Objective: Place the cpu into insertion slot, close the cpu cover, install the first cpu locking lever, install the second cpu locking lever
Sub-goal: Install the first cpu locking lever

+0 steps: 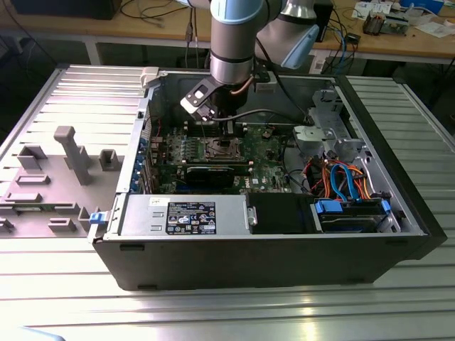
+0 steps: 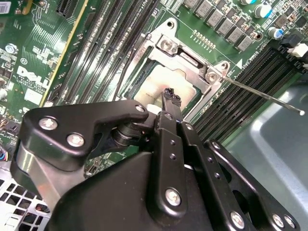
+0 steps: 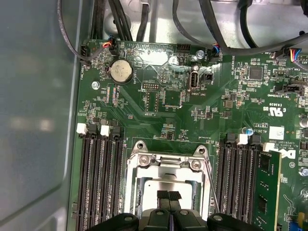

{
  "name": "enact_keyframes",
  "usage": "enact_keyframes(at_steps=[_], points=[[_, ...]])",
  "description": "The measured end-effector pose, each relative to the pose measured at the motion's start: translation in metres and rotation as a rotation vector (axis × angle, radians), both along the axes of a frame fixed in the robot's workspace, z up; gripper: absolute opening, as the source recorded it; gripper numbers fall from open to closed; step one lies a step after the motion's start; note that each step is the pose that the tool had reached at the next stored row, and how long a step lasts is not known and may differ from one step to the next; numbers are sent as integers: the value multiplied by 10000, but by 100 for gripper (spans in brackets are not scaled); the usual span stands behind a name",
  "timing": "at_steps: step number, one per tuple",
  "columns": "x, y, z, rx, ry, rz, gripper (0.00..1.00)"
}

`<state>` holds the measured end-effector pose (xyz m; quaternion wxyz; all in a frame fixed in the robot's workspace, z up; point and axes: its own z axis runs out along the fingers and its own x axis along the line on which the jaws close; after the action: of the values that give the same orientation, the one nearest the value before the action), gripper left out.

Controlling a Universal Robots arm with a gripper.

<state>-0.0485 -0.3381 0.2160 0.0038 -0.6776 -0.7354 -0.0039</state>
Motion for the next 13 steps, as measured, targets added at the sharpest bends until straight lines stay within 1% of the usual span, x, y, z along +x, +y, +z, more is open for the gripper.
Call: enact_keyframes(at_steps=[8, 9, 13], points=[[0, 0, 93, 1, 0, 0, 11], [0, 0, 116, 0, 0, 0, 11], [0, 0, 238, 0, 0, 0, 11]])
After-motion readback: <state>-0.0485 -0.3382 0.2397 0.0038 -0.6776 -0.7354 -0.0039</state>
